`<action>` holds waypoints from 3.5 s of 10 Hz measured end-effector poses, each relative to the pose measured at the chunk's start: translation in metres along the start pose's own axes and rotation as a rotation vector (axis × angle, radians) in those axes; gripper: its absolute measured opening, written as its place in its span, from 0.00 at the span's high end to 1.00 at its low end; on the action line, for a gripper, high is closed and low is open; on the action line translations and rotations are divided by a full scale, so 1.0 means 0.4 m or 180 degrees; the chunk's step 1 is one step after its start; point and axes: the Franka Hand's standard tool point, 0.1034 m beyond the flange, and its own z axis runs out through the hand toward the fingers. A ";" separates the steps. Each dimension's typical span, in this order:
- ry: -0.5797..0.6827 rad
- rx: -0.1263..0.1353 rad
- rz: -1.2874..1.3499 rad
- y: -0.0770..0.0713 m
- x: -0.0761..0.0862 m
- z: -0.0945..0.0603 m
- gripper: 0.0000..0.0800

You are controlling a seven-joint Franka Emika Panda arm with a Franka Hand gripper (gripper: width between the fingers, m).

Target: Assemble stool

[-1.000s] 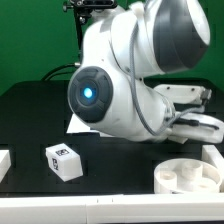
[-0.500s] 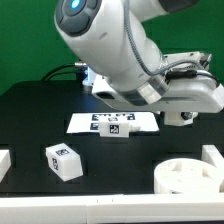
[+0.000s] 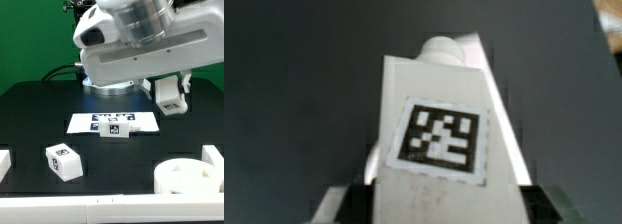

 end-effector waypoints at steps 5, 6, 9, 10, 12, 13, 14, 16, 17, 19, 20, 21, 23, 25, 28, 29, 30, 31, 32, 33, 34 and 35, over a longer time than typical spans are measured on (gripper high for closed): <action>0.0660 -0.0537 -0.0721 -0.021 0.062 -0.005 0.60; 0.0870 -0.0613 -0.0860 -0.062 0.071 0.002 0.60; 0.1505 -0.0468 -0.0881 -0.067 0.072 0.015 0.60; 0.1798 -0.0434 -0.0961 -0.082 0.079 0.010 0.60; 0.2117 -0.0507 -0.1297 -0.123 0.061 0.024 0.60; 0.2210 -0.0626 -0.1531 -0.119 0.068 0.021 0.60; 0.2182 -0.0757 -0.1749 -0.110 0.070 0.026 0.60; 0.2151 -0.0813 -0.1880 -0.115 0.065 0.033 0.60; 0.2150 -0.0814 -0.1878 -0.114 0.065 0.033 0.60; 0.2145 -0.0817 -0.1883 -0.113 0.066 0.035 0.60; 0.2078 -0.0918 -0.2106 -0.118 0.069 0.050 0.60; 0.2010 -0.1017 -0.2285 -0.129 0.087 0.054 0.60; 0.2021 -0.1034 -0.2315 -0.141 0.091 0.061 0.60; 0.2018 -0.1034 -0.2313 -0.140 0.091 0.062 0.60; 0.2043 -0.1080 -0.2451 -0.149 0.090 0.099 0.60; 0.2038 -0.1082 -0.2464 -0.153 0.088 0.102 0.60; 0.2032 -0.1082 -0.2467 -0.154 0.088 0.105 0.60; 0.2023 -0.1083 -0.2469 -0.154 0.088 0.111 0.60; 0.2024 -0.1087 -0.2459 -0.151 0.094 0.110 0.60; 0.2034 -0.1090 -0.2447 -0.147 0.102 0.106 0.60; 0.2038 -0.1093 -0.2435 -0.142 0.109 0.105 0.60; 0.2039 -0.1097 -0.2425 -0.139 0.115 0.106 0.60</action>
Offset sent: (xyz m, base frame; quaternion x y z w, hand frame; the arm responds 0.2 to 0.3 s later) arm 0.0467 -0.0219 0.0097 -0.1246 0.1576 -0.1541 0.9674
